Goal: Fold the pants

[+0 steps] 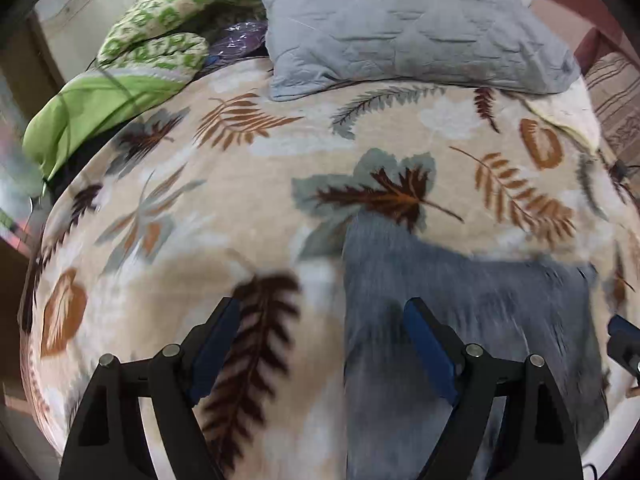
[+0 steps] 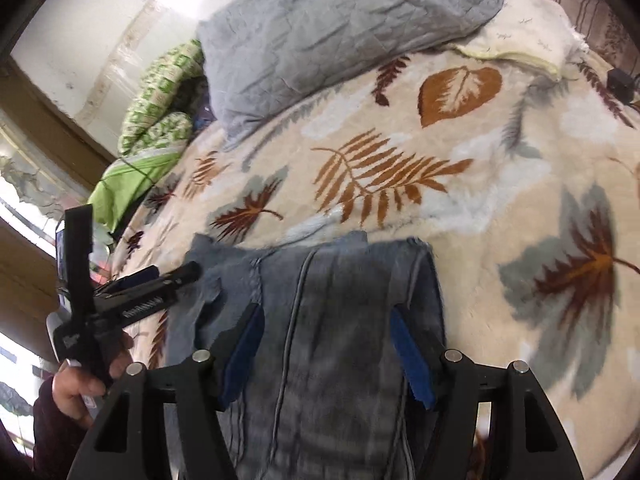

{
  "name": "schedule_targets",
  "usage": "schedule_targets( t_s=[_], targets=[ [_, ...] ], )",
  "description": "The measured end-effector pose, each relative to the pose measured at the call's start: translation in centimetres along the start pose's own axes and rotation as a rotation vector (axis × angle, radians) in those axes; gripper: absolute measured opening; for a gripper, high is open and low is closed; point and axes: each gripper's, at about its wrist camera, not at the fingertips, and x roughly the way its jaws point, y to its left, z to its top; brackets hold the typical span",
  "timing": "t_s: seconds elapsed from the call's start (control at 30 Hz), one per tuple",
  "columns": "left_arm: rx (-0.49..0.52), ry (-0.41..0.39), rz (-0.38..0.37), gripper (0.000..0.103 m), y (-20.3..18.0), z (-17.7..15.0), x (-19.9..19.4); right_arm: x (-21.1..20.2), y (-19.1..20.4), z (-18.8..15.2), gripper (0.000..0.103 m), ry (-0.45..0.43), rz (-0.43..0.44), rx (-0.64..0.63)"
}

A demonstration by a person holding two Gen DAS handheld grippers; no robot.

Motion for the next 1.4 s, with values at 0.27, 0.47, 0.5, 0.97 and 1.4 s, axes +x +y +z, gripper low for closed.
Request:
schedule_targets(
  t_s=[0.27,0.47,0.5,0.97,1.4],
  targets=[
    [0.034,0.032,-0.063,0.087,-0.6,-7.5,-2.4,-0.6,2.0,-5.3,0.069,0.077,-0.047,-0.121],
    [0.127,-0.046,0.034,0.087,-2.2,-8.6,-4.9,-1.1,3.1,-6.7,0.069,0.089,-0.099,-0.178],
    [0.126,-0.077,0.045,0.087,-2.2,-8.4,-5.9,-1.9,3.1,-6.7,0.069,0.077,-0.081,-0.177],
    [0.099,-0.294,0.057,0.087,-1.5,-7.5,-14.4,-8.4,4.7,-5.2,0.069,-0.081,-0.050,-0.145],
    [0.092,-0.309,0.050,0.087,-1.8,-7.2,-15.0,-8.7,4.4,-4.9,0.069,-0.073,-0.065,-0.135]
  ],
)
